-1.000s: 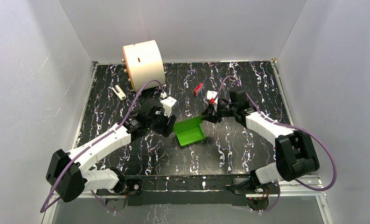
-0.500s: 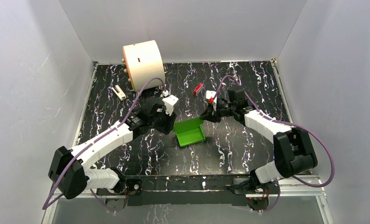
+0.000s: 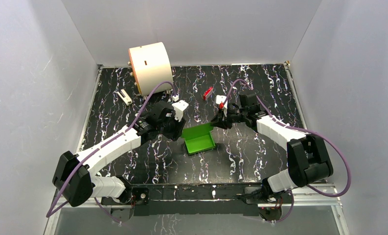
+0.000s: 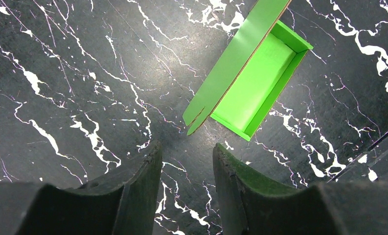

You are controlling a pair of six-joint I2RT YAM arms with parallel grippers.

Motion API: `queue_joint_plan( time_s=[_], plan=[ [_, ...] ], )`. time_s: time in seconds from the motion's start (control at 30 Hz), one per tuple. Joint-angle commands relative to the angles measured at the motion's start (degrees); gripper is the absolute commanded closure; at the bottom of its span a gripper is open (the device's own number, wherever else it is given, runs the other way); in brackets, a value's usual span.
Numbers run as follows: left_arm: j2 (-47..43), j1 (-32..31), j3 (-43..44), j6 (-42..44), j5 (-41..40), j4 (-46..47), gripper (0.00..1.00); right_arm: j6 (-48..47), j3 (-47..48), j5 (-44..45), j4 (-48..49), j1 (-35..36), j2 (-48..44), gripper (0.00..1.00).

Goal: Fold the paper box

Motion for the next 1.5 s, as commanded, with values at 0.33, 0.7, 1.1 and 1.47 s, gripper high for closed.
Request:
queue_joint_plan(
  time_s=[0.33, 0.7, 1.1, 1.47],
  plan=[
    [0.8, 0.3, 3.1, 0.8, 1.6, -0.8, 0.61, -0.9, 1.2, -0.9, 0.3, -0.5, -1.9, 0.75],
    [3.2, 0.3, 4.7, 2.0, 3.5, -0.6, 0.66, -1.2, 0.9, -1.2, -1.6, -0.5, -2.5, 0.77],
    [5.9, 0.3, 5.5, 3.7, 4.3, -0.7, 0.8, -0.2, 0.3, -0.4, -1.1, -0.5, -3.4, 0.77],
    [6.2, 0.3, 5.9, 4.1, 5.9, -0.2, 0.98, 0.9, -0.9, -0.6, -1.0, -0.5, -4.6, 0.81]
  ],
)
